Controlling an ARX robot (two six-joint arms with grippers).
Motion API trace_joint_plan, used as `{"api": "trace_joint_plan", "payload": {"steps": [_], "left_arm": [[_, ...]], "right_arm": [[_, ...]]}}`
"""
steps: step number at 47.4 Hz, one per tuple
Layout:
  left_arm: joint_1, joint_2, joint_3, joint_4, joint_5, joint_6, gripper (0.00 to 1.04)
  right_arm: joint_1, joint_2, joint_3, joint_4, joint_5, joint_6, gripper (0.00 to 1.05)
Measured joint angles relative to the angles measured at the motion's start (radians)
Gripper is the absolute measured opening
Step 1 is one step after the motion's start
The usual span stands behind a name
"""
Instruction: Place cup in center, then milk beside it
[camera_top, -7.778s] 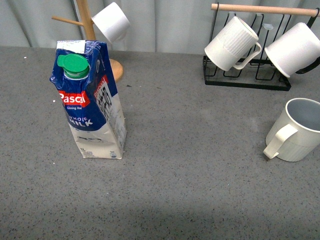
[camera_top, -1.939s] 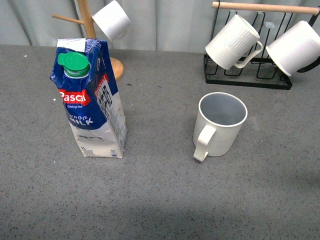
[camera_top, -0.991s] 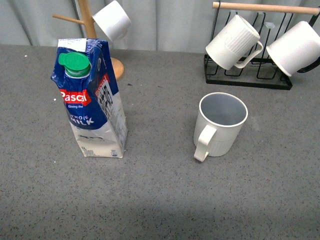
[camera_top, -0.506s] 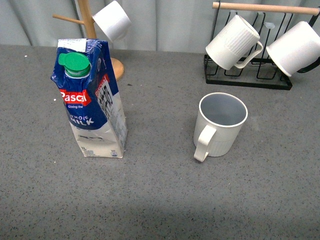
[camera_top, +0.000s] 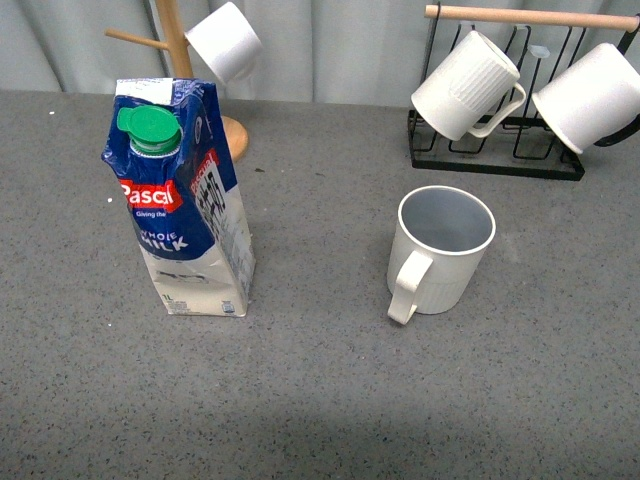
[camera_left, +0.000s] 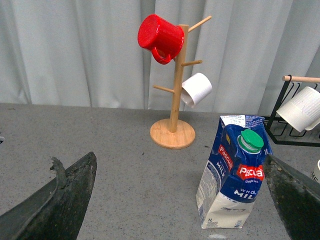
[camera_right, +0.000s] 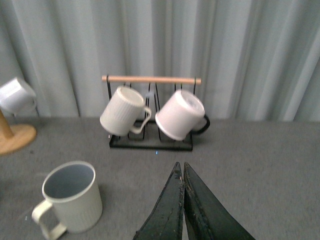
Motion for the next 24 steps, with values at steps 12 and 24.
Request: {"api": "trace_joint_plan", "payload": {"steps": [12, 24], "left_arm": [[0.0, 0.0, 0.0, 0.0, 0.0, 0.0, 0.98], [0.0, 0.0, 0.0, 0.0, 0.0, 0.0, 0.98]], "right_arm": [[0.0, -0.091, 0.0, -0.071, -0.003, 0.0, 0.01], [0.0, -0.092, 0.0, -0.071, -0.003, 0.0, 0.38]]}}
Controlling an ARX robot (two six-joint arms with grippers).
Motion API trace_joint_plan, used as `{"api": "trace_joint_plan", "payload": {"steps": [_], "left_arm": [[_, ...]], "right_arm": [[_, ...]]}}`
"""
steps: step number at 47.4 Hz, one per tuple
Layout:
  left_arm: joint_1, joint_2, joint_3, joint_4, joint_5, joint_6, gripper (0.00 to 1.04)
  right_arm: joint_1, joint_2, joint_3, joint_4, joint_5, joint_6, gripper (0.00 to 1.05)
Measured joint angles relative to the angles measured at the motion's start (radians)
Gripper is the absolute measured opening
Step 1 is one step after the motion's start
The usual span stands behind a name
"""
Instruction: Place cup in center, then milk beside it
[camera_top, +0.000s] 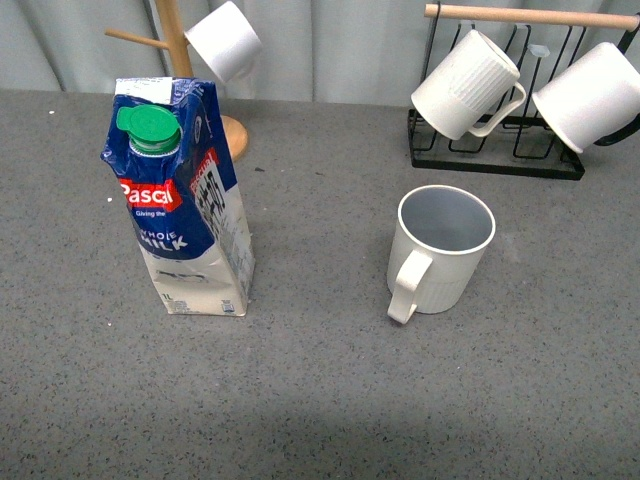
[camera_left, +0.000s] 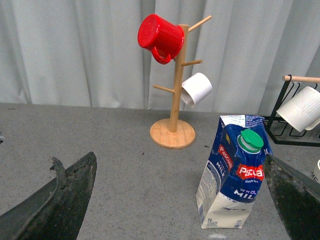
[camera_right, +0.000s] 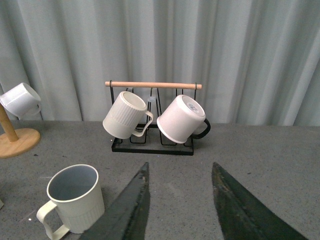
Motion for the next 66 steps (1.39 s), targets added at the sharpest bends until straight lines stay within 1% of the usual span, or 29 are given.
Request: {"api": "trace_joint_plan", "payload": {"steps": [1, 5, 9, 12, 17, 20, 22, 23, 24, 25, 28, 31, 35, 38, 39, 42, 47, 51, 53, 57, 66], "left_arm": [[0.0, 0.0, 0.0, 0.0, 0.0, 0.0, 0.98], [0.0, 0.0, 0.0, 0.0, 0.0, 0.0, 0.98], [0.0, 0.0, 0.0, 0.0, 0.0, 0.0, 0.98], [0.0, 0.0, 0.0, 0.0, 0.0, 0.0, 0.98], [0.0, 0.0, 0.0, 0.0, 0.0, 0.0, 0.98], [0.0, 0.0, 0.0, 0.0, 0.0, 0.0, 0.98], [0.0, 0.0, 0.0, 0.0, 0.0, 0.0, 0.98], [-0.006, 0.005, 0.002, -0.007, -0.02, -0.005, 0.98], [-0.019, 0.016, 0.009, -0.036, -0.07, -0.025, 0.98], [-0.043, 0.05, 0.027, -0.092, -0.146, -0.059, 0.98], [-0.061, 0.132, 0.043, -0.132, -0.222, -0.121, 0.98], [-0.066, 0.187, 0.043, -0.107, -0.22, -0.138, 0.98], [-0.061, 0.278, 0.05, -0.017, -0.177, -0.158, 0.98], [-0.069, 0.388, 0.068, 0.086, -0.149, -0.156, 0.98], [-0.074, 0.444, 0.075, 0.141, -0.123, -0.151, 0.98], [-0.107, 0.605, 0.101, 0.27, -0.086, -0.149, 0.98], [-0.148, 0.878, 0.146, 0.454, -0.1, -0.15, 0.98], [-0.18, 1.048, 0.177, 0.548, -0.13, -0.15, 0.98], [-0.2, 1.125, 0.19, 0.586, -0.146, -0.155, 0.98], [-0.221, 1.239, 0.214, 0.623, -0.148, -0.166, 0.98], [-0.222, 1.368, 0.28, 0.666, -0.146, -0.158, 0.98]], "right_arm": [[0.0, 0.0, 0.0, 0.0, 0.0, 0.0, 0.4], [0.0, 0.0, 0.0, 0.0, 0.0, 0.0, 0.54], [0.0, 0.0, 0.0, 0.0, 0.0, 0.0, 0.73], [0.0, 0.0, 0.0, 0.0, 0.0, 0.0, 0.81], [0.0, 0.0, 0.0, 0.0, 0.0, 0.002, 0.98], [0.0, 0.0, 0.0, 0.0, 0.0, 0.001, 0.95], [0.0, 0.0, 0.0, 0.0, 0.0, 0.001, 0.95], [0.0, 0.0, 0.0, 0.0, 0.0, 0.001, 0.96], [0.0, 0.0, 0.0, 0.0, 0.0, 0.001, 0.96], [0.0, 0.0, 0.0, 0.0, 0.0, 0.001, 0.96], [0.0, 0.0, 0.0, 0.0, 0.0, 0.001, 0.96], [0.0, -0.001, 0.0, 0.0, 0.0, 0.001, 0.96], [0.0, -0.001, 0.0, 0.0, 0.0, 0.001, 0.96], [0.0, -0.001, 0.0, 0.0, 0.0, 0.001, 0.96], [0.0, -0.001, 0.0, 0.0, 0.0, 0.001, 0.96], [0.0, -0.001, 0.0, 0.0, 0.0, 0.001, 0.96], [0.0, -0.001, 0.0, 0.0, 0.0, 0.001, 0.96], [0.0, -0.001, 0.0, 0.0, 0.0, 0.001, 0.96], [0.0, -0.001, 0.0, 0.0, 0.0, 0.001, 0.96], [0.0, -0.001, 0.0, 0.0, 0.0, 0.001, 0.96], [0.0, -0.001, 0.0, 0.0, 0.0, 0.001, 0.96]]}}
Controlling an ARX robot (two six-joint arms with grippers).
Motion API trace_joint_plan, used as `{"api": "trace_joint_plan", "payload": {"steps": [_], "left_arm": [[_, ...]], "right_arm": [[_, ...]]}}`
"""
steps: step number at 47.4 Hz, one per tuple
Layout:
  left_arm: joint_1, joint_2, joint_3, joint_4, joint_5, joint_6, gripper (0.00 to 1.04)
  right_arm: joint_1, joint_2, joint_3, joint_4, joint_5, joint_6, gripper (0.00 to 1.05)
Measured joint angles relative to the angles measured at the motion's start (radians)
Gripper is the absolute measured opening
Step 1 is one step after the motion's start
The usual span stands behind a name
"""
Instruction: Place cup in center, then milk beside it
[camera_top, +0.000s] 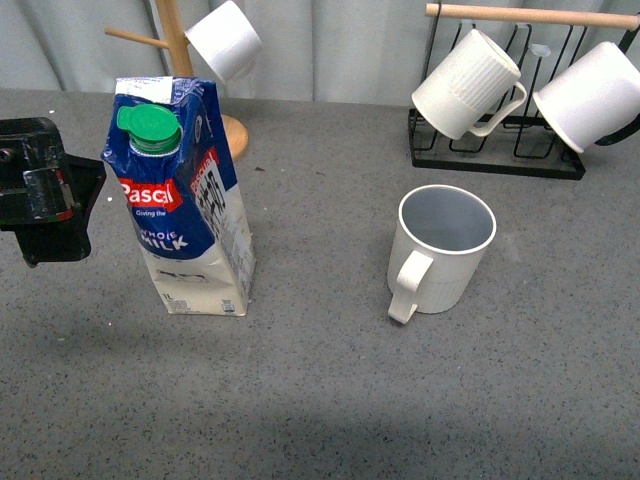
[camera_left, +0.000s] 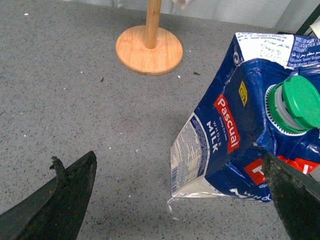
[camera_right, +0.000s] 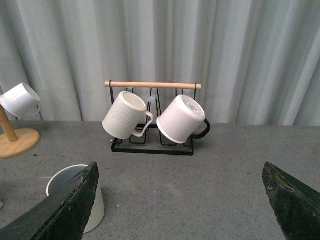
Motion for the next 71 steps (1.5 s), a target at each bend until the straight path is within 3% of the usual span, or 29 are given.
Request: {"api": "trace_joint_plan", "payload": {"steps": [18, 39, 67, 71], "left_arm": [[-0.036, -0.023, 0.064, -0.058, 0.025, -0.026, 0.98], [-0.146, 0.036, 0.111, -0.074, 0.027, -0.023, 0.98], [-0.146, 0.183, 0.148, -0.028, -0.008, 0.02, 0.98], [-0.142, 0.19, 0.148, -0.026, -0.008, 0.021, 0.84]], "right_arm": [[0.0, 0.0, 0.0, 0.0, 0.0, 0.0, 0.96], [0.0, 0.0, 0.0, 0.0, 0.0, 0.0, 0.96], [0.0, 0.0, 0.0, 0.0, 0.0, 0.0, 0.96], [0.0, 0.0, 0.0, 0.0, 0.0, 0.0, 0.96]]}}
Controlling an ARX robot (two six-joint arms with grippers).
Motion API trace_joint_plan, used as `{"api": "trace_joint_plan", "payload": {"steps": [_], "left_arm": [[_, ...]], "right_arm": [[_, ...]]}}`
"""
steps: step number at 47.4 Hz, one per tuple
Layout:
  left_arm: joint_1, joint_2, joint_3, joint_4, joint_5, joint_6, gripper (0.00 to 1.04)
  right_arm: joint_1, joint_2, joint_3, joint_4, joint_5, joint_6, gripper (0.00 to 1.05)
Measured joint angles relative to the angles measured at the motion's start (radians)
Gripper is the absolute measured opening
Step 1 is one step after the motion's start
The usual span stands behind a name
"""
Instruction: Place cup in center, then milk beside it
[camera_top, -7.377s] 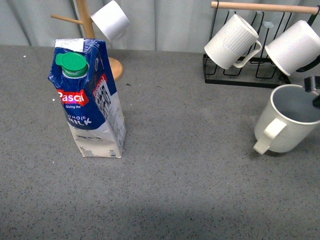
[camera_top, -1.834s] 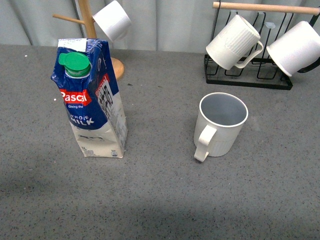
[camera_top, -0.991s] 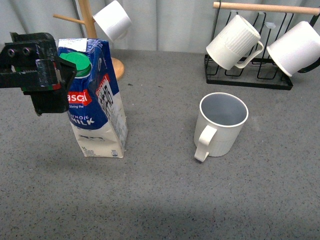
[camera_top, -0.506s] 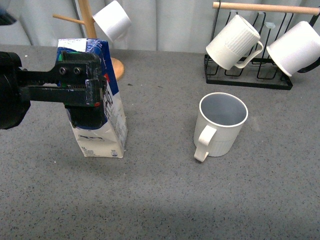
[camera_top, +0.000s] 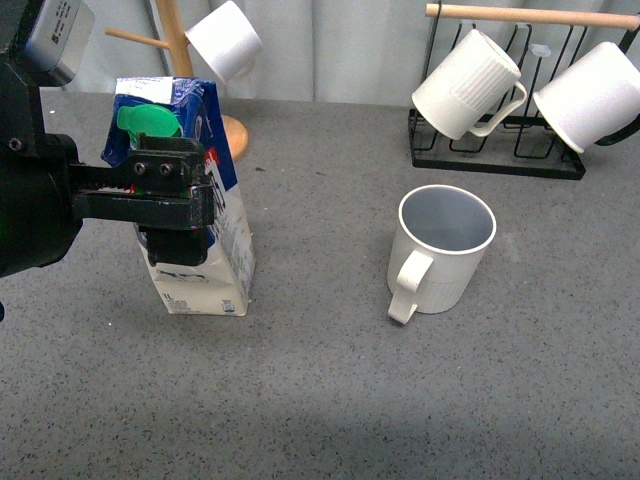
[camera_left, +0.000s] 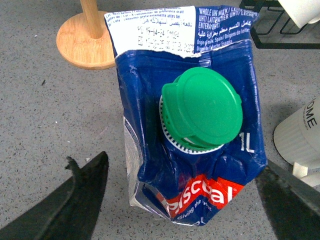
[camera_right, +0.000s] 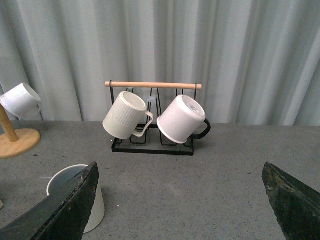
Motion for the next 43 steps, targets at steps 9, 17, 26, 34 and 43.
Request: {"api": "trace_joint_plan", "payload": {"steps": [9, 17, 26, 34, 43], "left_arm": [[0.0, 0.002, 0.0, 0.003, -0.001, 0.002, 0.54], [-0.002, 0.001, 0.002, 0.003, -0.001, 0.002, 0.34], [-0.037, -0.023, 0.016, -0.008, -0.01, 0.001, 0.09], [-0.085, -0.018, 0.044, 0.004, -0.032, 0.001, 0.05], [-0.151, 0.045, 0.084, 0.034, -0.05, -0.002, 0.05]], "right_arm": [[0.0, 0.0, 0.0, 0.0, 0.0, 0.0, 0.96], [0.0, 0.0, 0.0, 0.0, 0.0, 0.0, 0.96], [0.0, 0.0, 0.0, 0.0, 0.0, 0.0, 0.96], [0.0, 0.0, 0.0, 0.0, 0.0, 0.0, 0.96], [0.0, 0.0, 0.0, 0.0, 0.0, 0.0, 0.96]]}}
